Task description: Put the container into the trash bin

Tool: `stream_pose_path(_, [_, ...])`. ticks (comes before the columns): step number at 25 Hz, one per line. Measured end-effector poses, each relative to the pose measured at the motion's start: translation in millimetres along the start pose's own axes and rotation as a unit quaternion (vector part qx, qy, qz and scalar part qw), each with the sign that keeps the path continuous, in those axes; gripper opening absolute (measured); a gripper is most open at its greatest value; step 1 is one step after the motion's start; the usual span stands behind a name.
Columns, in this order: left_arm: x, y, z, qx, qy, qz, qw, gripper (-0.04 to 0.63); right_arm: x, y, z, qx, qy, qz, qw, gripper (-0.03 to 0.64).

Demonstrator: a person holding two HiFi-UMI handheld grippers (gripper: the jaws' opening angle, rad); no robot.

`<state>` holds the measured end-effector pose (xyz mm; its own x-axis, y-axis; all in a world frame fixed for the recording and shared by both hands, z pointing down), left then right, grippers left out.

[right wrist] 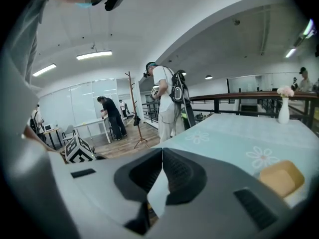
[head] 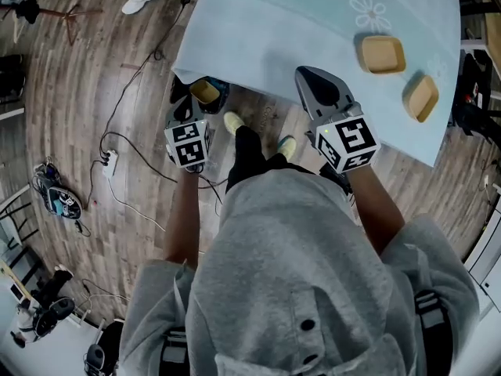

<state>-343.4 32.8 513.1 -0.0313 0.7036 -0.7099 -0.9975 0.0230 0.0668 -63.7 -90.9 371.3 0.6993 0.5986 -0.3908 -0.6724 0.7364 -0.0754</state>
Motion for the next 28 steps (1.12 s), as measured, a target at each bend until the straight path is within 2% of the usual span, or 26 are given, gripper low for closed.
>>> stream_pose_path(4, [4.8,-16.3,-23.9,-0.023,-0.032,0.009,0.9992,0.02,23.6,-19.0,3.8,-0.011,-0.021,0.027,0.999,0.026])
stream_pose_path(7, [3.8,-37.7,-42.8,-0.052,-0.047,0.033,0.997,0.02,41.1,-35.5,8.9,-0.029,-0.034,0.049,0.998,0.026])
stream_pose_path(11, [-1.8,-79.4,-64.6,-0.096,-0.058,0.069,0.9914,0.02,69.5,-56.2,15.2,-0.045,-0.044,0.073,0.995,0.026])
stream_pose_path(14, [-9.2,-110.5,-80.2,-0.13,-0.068,0.101,0.984,0.021,91.5,-67.9,23.3,-0.054,-0.051,0.095,0.993,0.026])
stream_pose_path(16, [-16.4,-134.4,-92.5,-0.156,-0.073,0.131,0.9762,0.021,106.7,-77.5,28.4,-0.062,-0.054,0.113,0.99,0.026])
stream_pose_path(20, [-33.8,-187.6,-118.3,-0.215,-0.084,0.192,0.9539,0.023,135.2,-99.4,37.7,-0.079,-0.059,0.15,0.984,0.026])
stream_pose_path(25, [-49.3,-252.3,-132.8,-0.261,-0.084,0.252,0.928,0.025,167.0,-122.9,50.1,-0.094,-0.062,0.183,0.977,0.026])
stream_pose_path(27, [-56.9,-274.1,-140.4,-0.283,-0.085,0.273,0.9157,0.047,177.9,-130.2,53.2,-0.1,-0.066,0.2,0.973,0.026])
stream_pose_path(28, [-60.7,-284.6,-144.4,-0.293,-0.085,0.283,0.9094,0.094,183.1,-133.4,55.0,-0.103,-0.068,0.208,0.97,0.026])
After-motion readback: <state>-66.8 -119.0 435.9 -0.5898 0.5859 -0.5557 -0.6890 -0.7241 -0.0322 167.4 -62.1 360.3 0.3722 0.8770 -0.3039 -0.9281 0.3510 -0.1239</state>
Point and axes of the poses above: the fingertips, and each gripper's own axes: x backward along the fingers, y to its left, z out of its underside, the point moved 8 cm from there along x, backward along the fingers, and after that the axes turned 7 degrees about z, right-handed, at the moved point
